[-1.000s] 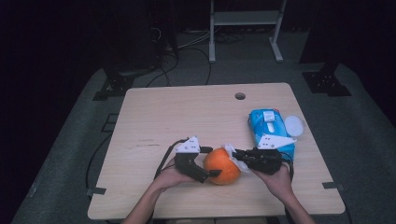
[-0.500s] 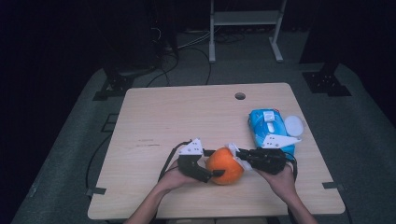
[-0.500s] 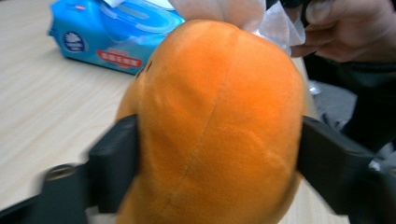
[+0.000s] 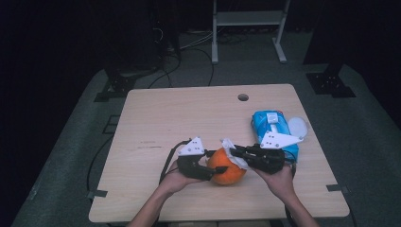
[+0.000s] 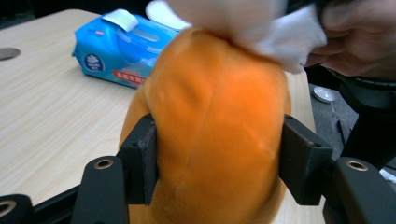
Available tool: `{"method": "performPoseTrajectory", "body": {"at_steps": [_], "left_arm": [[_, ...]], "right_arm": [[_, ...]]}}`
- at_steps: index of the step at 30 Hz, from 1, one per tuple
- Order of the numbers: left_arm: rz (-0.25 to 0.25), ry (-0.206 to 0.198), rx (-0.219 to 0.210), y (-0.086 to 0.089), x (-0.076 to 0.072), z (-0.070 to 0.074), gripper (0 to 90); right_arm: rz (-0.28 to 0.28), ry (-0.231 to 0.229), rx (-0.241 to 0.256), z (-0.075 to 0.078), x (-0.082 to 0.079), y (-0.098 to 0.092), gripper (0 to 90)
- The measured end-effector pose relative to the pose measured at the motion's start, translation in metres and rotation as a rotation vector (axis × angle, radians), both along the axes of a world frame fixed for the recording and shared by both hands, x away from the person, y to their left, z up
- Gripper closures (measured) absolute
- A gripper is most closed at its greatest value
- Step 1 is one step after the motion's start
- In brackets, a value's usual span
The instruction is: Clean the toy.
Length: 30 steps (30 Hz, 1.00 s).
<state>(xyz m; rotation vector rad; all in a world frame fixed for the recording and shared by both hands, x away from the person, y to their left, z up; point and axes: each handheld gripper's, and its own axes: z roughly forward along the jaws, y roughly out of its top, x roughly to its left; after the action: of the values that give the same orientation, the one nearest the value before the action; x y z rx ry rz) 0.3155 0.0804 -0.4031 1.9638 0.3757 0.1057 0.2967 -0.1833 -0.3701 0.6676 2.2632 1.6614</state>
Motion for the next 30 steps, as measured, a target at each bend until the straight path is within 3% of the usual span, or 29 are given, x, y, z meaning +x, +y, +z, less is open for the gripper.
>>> {"method": "performPoseTrajectory", "body": {"at_steps": [4, 5, 7, 16, 22, 23, 25, 27, 30], "left_arm": [[-0.003, 0.01, 0.041, 0.001, 0.002, -0.009, 38.3], [-0.005, 0.026, 0.028, 0.002, 0.004, -0.013, 38.2], [0.001, 0.03, 0.032, 0.003, 0.005, -0.014, 38.0], [0.042, 0.064, 0.017, 0.001, 0.007, -0.017, 36.5], [0.01, 0.045, 0.037, -0.002, 0.003, -0.019, 35.7], [-0.019, 0.057, 0.024, 0.0, 0.003, -0.019, 32.5], [-0.032, 0.059, 0.015, 0.001, 0.004, -0.019, 29.6], [-0.03, 0.08, -0.027, 0.005, 0.009, -0.019, 19.6], [-0.029, 0.07, -0.023, 0.004, 0.01, -0.019, 26.2]], "right_arm": [[-0.045, 0.053, -0.022, -0.018, 0.009, -0.01, 83.9], [-0.042, 0.078, -0.023, -0.026, 0.01, -0.012, 83.9], [-0.045, 0.088, -0.021, -0.029, 0.008, -0.014, 83.9], [0.015, 0.045, -0.045, -0.019, -0.006, -0.001, 83.8], [0.016, 0.028, -0.056, -0.016, 0.005, 0.008, 84.0], [0.009, 0.034, -0.056, -0.018, 0.009, 0.007, 84.0], [0.009, 0.047, -0.055, -0.019, 0.01, 0.006, 84.1], [0.009, 0.052, -0.069, -0.023, 0.009, 0.005, 84.0], [0.011, 0.053, -0.064, -0.025, 0.01, 0.004, 84.1]]}}
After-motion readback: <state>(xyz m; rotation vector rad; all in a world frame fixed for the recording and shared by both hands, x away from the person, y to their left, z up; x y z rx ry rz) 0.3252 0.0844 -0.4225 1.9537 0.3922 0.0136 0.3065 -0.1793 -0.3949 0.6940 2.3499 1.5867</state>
